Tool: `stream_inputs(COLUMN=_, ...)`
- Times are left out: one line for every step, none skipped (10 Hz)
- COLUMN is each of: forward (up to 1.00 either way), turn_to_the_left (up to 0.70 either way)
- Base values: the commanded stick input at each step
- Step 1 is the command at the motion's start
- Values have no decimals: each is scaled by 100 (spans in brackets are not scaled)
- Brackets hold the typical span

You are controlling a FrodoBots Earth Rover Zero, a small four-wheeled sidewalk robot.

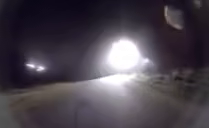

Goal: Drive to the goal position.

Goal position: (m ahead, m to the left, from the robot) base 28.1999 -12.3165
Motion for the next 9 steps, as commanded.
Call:
stream_inputs(forward=100, turn_to_the_left=0)
stream_inputs(forward=100, turn_to_the_left=0)
stream_inputs(forward=100, turn_to_the_left=0)
stream_inputs(forward=100, turn_to_the_left=0)
stream_inputs(forward=100, turn_to_the_left=0)
stream_inputs(forward=100, turn_to_the_left=0)
stream_inputs(forward=100, turn_to_the_left=0)
stream_inputs(forward=100, turn_to_the_left=0)
stream_inputs(forward=100, turn_to_the_left=0)
